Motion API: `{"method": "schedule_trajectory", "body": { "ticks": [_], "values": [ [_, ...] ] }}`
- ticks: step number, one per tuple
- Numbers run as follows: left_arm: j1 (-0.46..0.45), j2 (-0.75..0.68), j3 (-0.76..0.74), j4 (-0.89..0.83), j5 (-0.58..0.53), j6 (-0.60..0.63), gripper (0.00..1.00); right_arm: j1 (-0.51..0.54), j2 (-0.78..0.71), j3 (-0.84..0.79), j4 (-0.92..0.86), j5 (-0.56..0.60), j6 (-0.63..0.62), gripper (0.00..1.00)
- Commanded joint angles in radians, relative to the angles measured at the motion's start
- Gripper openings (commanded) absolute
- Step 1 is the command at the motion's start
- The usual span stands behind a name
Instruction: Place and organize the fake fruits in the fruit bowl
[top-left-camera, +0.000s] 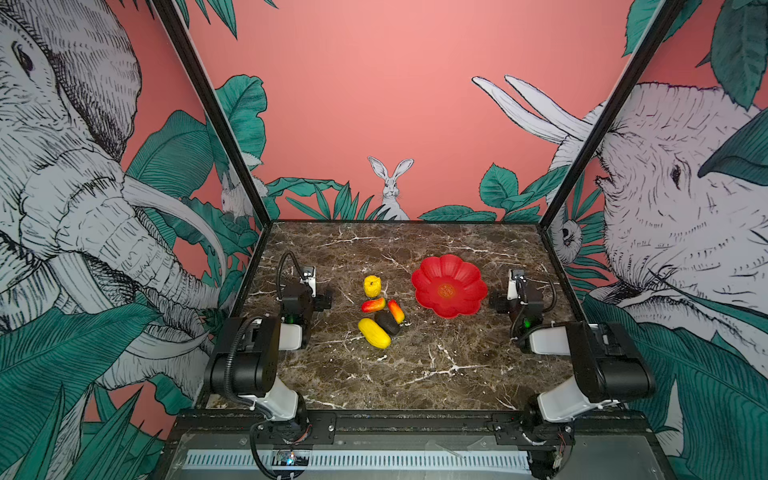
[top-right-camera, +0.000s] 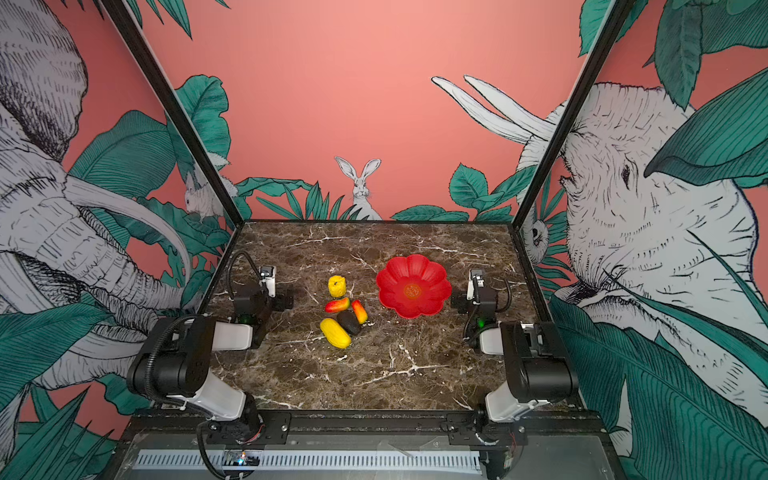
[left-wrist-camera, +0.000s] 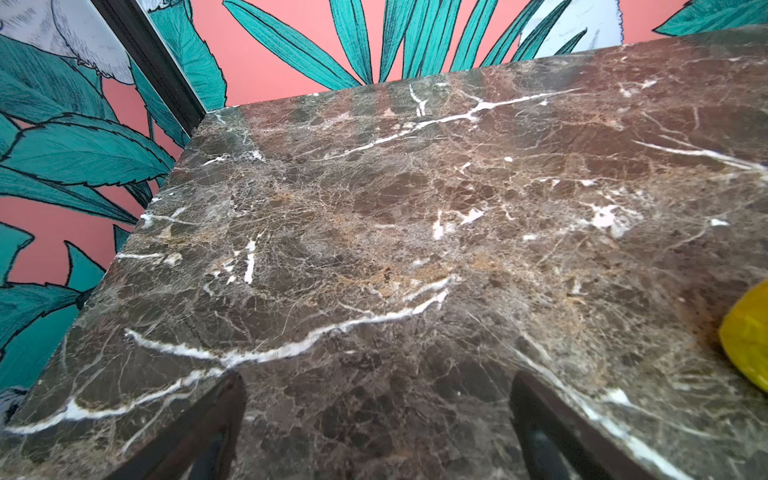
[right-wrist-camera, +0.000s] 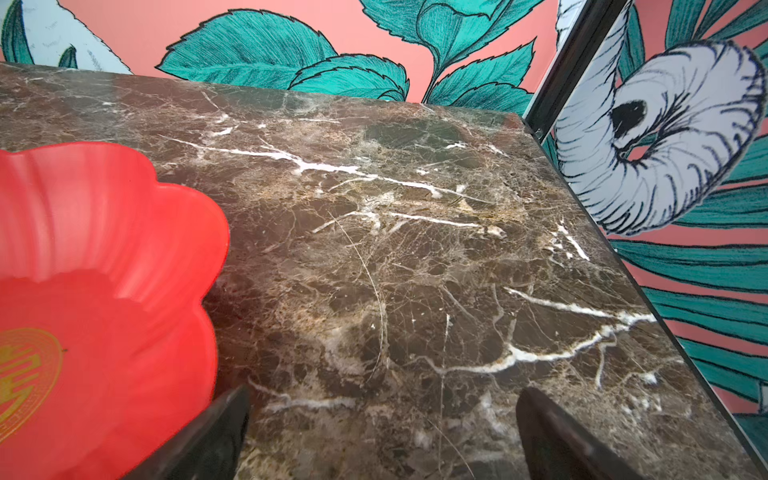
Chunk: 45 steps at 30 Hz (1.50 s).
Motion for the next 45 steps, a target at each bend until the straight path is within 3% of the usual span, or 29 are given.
{"method": "schedule_trajectory", "body": {
  "ticks": [1, 23, 26, 28, 30, 35, 37, 41, 45],
  "values": [
    [-0.001, -0.018, 0.01, 0.022, 0.008, -0.008, 1.0, -0.003, -0.004, 0.017, 0.026, -0.005, -0.003, 0.99],
    [-0.002, -0.018, 0.01, 0.022, 0.005, -0.006, 1.0, -0.006, -0.002, 0.021, 0.02, -0.011, -0.001, 0.99],
    [-0.002, -0.048, 0.013, 0.015, -0.053, -0.027, 1.0, -0.006, -0.024, 0.022, 0.007, 0.006, 0.004, 0.99],
    [-0.002, -0.155, 0.035, -0.122, -0.075, -0.032, 1.0, -0.006, -0.124, 0.056, -0.124, 0.027, 0.01, 0.99],
    [-0.005, -0.311, 0.051, -0.257, -0.085, -0.049, 1.0, 0.0, -0.268, 0.149, -0.384, -0.012, 0.013, 0.99],
    [-0.067, -0.6, 0.297, -0.846, -0.113, -0.075, 1.0, 0.109, -0.437, 0.439, -0.869, -0.081, -0.016, 0.99],
    [-0.108, -0.655, 0.403, -1.035, -0.105, -0.084, 1.0, 0.186, -0.423, 0.56, -0.999, -0.124, -0.004, 0.99],
    [-0.116, -0.698, 0.562, -1.323, 0.021, -0.067, 1.0, 0.388, -0.302, 0.733, -1.128, -0.141, 0.01, 0.99],
    [-0.116, -0.762, 0.544, -1.391, 0.164, 0.027, 1.0, 0.548, -0.089, 0.894, -1.161, -0.185, 0.024, 0.99]
  ]
}}
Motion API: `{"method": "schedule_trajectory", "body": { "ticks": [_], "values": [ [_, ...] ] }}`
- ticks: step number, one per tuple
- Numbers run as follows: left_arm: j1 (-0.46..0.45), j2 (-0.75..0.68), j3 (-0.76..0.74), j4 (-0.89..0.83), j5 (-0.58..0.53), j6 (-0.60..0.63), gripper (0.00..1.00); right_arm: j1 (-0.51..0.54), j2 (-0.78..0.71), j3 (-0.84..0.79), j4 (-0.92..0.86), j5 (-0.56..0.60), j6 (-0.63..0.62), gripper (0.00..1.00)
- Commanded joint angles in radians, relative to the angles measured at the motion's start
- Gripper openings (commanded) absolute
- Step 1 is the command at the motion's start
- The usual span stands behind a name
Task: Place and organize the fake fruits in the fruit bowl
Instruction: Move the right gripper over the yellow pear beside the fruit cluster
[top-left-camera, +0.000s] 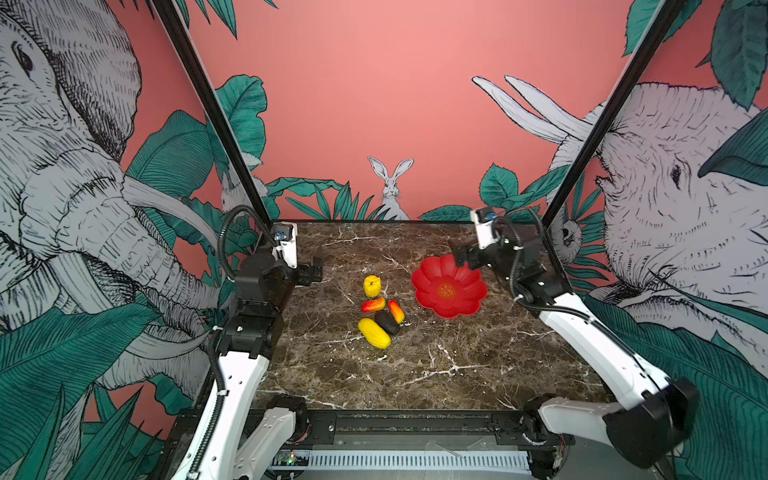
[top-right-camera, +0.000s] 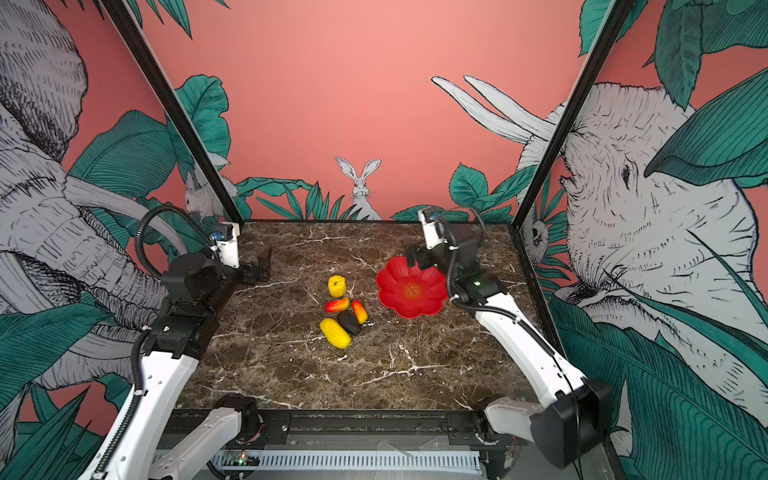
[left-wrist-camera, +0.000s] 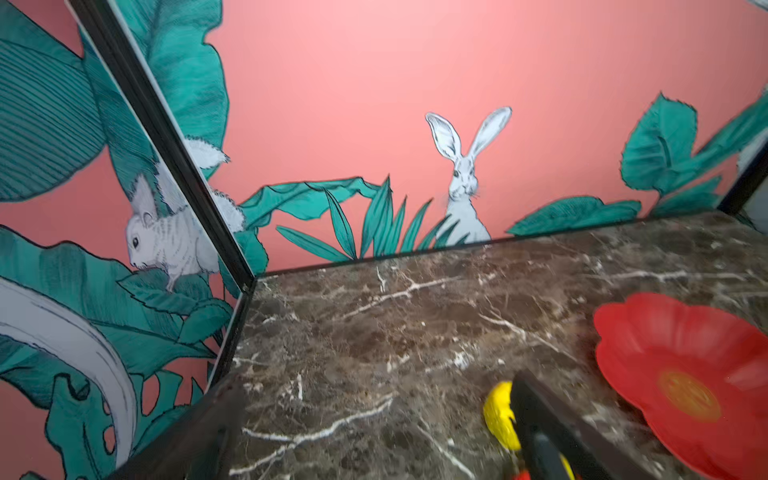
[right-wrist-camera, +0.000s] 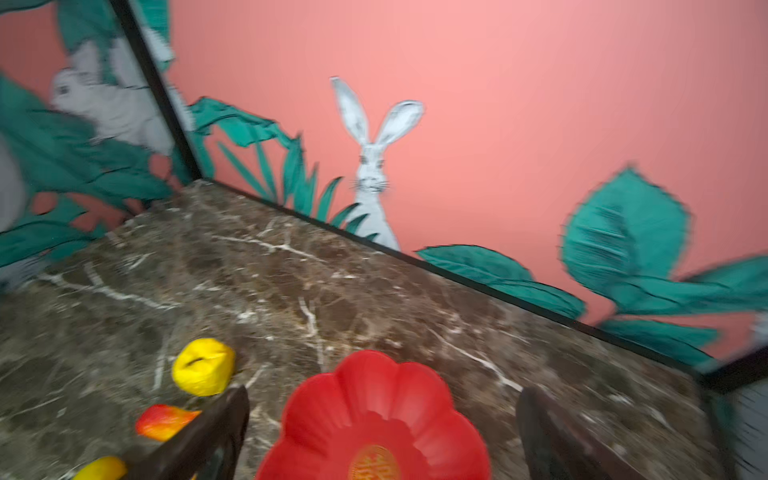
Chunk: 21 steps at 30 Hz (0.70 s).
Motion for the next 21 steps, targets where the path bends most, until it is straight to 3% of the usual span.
{"method": "schedule_trajectory", "body": {
  "ticks": [1, 9, 21],
  "values": [
    [0.001, -0.033, -0.062, -0.234, 0.159, 0.078, 1.0, 0.101, 0.186, 0.121, -0.178, -0.057, 0.008, 0.99],
    [0.001, -0.094, -0.13, -0.243, 0.282, 0.097, 1.0, 0.246, 0.615, 0.526, -0.37, -0.099, -0.048, 0.99],
    [0.002, -0.088, -0.135, -0.246, 0.235, 0.087, 1.0, 0.279, 0.954, 0.815, -0.391, -0.132, -0.002, 0.99]
  ]
}}
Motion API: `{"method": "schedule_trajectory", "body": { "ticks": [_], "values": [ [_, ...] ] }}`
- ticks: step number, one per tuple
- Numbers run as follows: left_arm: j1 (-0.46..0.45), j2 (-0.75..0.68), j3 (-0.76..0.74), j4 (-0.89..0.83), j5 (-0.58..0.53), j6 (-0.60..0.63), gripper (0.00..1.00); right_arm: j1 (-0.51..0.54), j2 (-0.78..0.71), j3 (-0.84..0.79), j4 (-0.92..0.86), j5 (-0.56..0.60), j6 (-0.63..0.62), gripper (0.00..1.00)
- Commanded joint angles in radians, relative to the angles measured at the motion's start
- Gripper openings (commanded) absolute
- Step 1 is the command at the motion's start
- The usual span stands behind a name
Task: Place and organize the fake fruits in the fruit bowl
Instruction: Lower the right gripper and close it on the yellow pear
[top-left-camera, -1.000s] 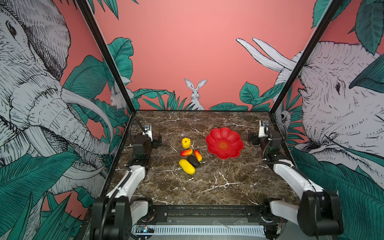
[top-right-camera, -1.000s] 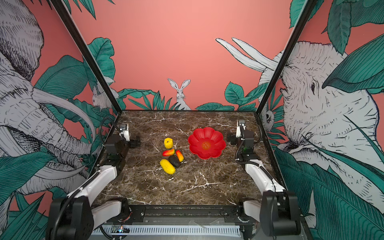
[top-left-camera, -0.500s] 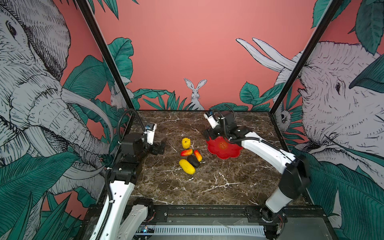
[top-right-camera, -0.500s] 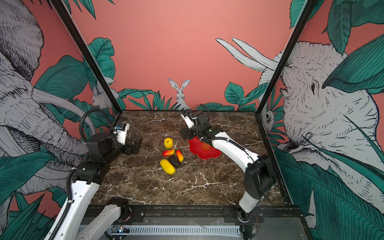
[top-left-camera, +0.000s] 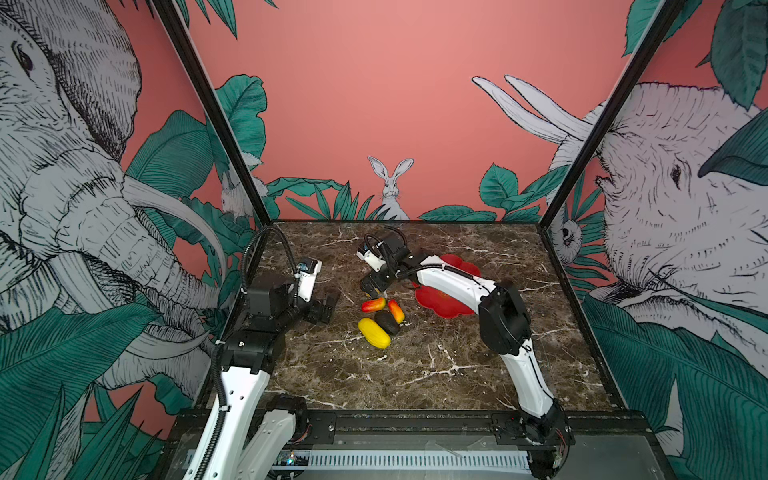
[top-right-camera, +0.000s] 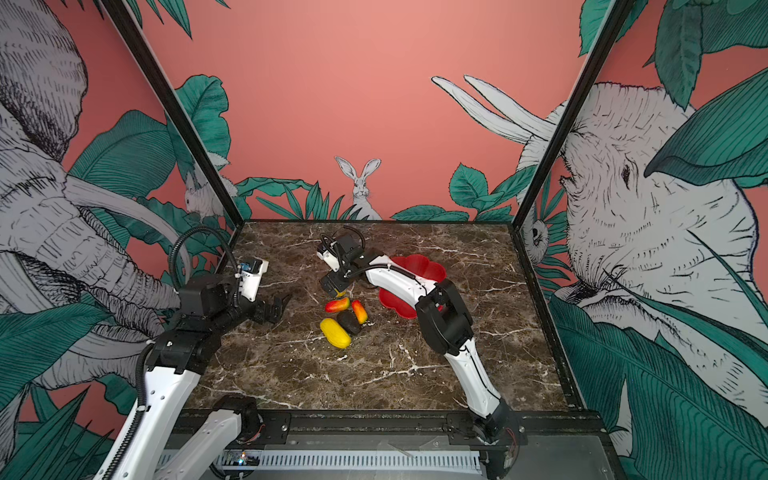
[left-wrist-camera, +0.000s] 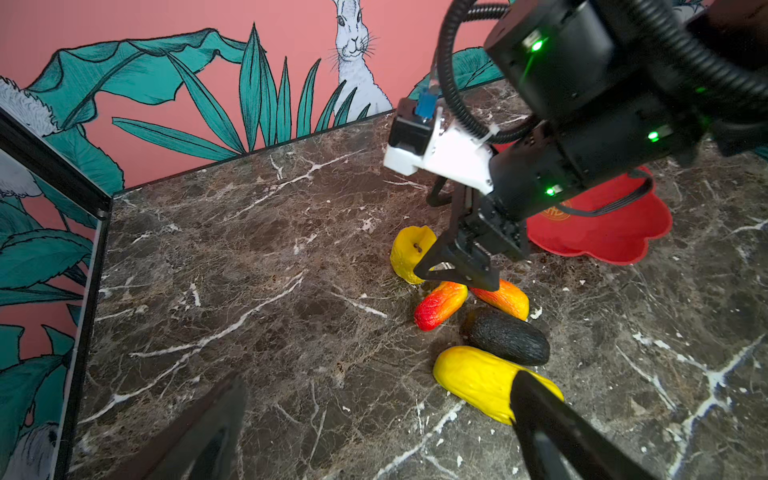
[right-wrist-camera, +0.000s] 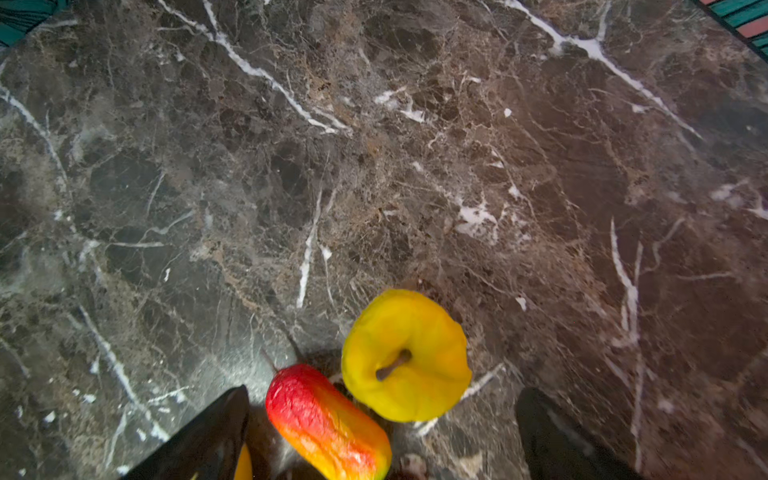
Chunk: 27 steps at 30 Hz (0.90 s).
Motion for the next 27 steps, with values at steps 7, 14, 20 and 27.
{"method": "schedule_trajectory", "body": {
  "ticks": [7, 14, 20, 27],
  "values": [
    [0.004, -0.003, -0.012, -0.007, 0.001, 0.01, 1.0, -0.002, 0.137, 0.144, -0.034, -0.011, 0.04, 0.94],
    [0.002, -0.005, -0.012, -0.006, -0.004, 0.007, 1.0, -0.002, 0.184, 0.185, -0.061, -0.029, 0.054, 0.74],
    [0.001, -0.006, -0.014, -0.006, -0.005, 0.007, 1.0, -0.002, 0.204, 0.207, -0.076, -0.038, 0.058, 0.57],
    [0.002, -0.012, -0.016, -0.006, -0.01, 0.005, 1.0, -0.003, 0.155, 0.183, -0.081, -0.042, 0.045, 0.39]
  ]
}}
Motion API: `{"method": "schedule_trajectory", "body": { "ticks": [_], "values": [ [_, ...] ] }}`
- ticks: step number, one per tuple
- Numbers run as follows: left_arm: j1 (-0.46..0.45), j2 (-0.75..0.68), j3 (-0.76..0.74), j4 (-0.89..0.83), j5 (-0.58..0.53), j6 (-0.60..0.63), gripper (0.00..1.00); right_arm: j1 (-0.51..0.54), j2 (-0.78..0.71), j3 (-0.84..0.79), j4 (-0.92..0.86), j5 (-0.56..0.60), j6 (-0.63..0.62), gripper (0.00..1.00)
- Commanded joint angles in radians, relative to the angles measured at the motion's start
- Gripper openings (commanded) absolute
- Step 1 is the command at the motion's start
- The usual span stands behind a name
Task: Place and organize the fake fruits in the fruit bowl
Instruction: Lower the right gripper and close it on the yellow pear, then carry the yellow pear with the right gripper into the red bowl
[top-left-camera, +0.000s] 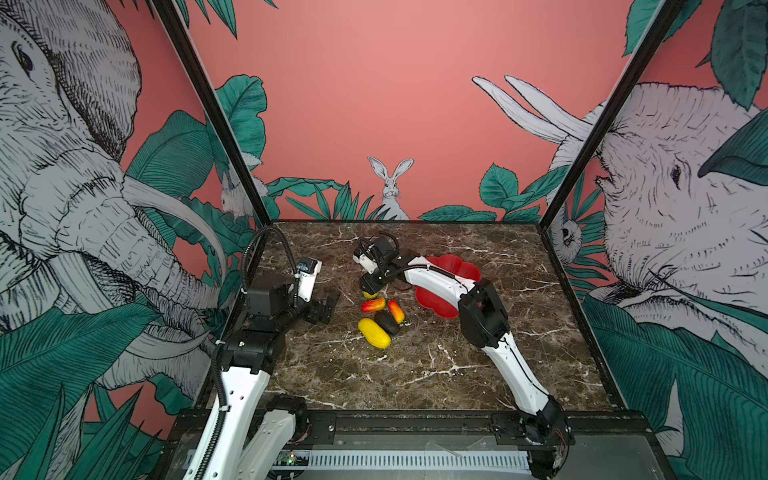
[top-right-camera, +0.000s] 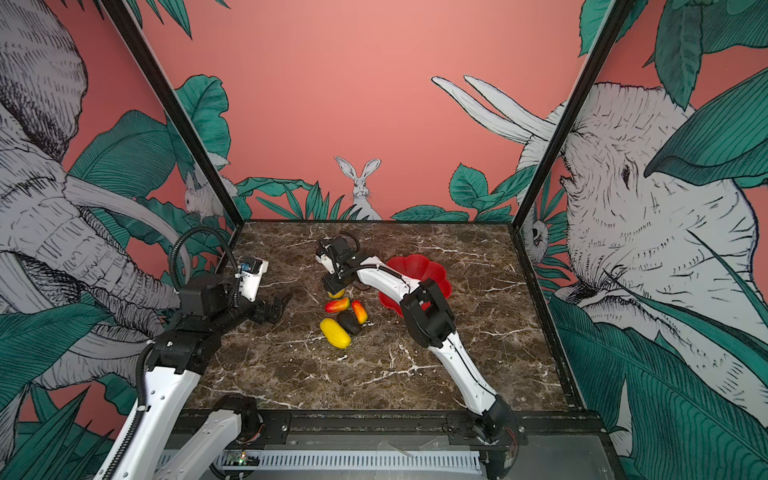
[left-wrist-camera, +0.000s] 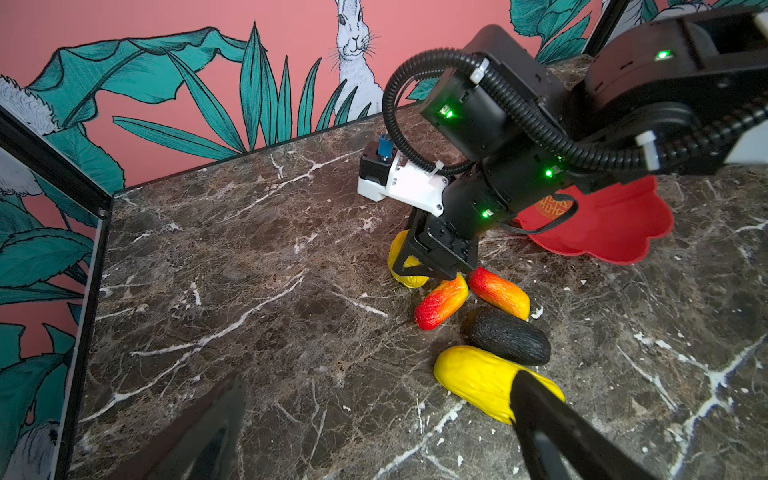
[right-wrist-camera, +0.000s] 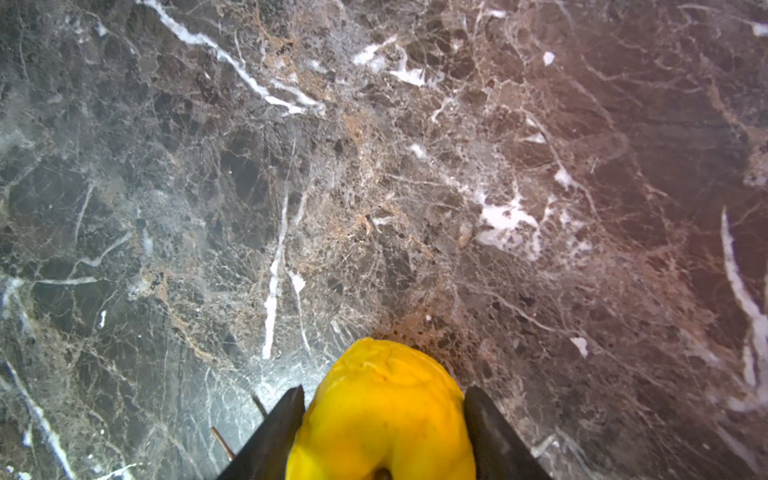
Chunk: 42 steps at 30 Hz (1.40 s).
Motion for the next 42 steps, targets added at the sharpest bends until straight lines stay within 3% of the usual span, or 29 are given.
{"method": "schedule_trajectory", "body": {
  "ticks": [1, 8, 17, 23, 29, 42],
  "values": [
    [0.002, -0.012, -0.014, -0.006, -0.007, 0.006, 1.0, -0.003, -0.041, -0.007, -0.019, -0.015, -0.013, 0.36],
    [0.002, -0.007, -0.015, -0.004, -0.009, 0.006, 1.0, -0.01, -0.209, -0.081, -0.018, -0.041, -0.043, 0.17],
    [0.001, 0.003, -0.013, -0.006, -0.011, 0.006, 1.0, -0.135, -0.554, -0.367, 0.04, -0.01, -0.073, 0.12],
    [0.001, 0.013, -0.01, -0.005, -0.007, 0.006, 1.0, -0.274, -0.675, -0.539, 0.042, 0.035, -0.093, 0.12],
    [0.001, 0.022, -0.008, -0.004, -0.007, 0.007, 1.0, -0.374, -0.673, -0.655, 0.1, 0.033, -0.076, 0.1],
    [0.001, 0.029, -0.008, -0.01, -0.004, 0.007, 1.0, -0.406, -0.479, -0.666, 0.192, 0.07, -0.07, 0.07]
  ]
}}
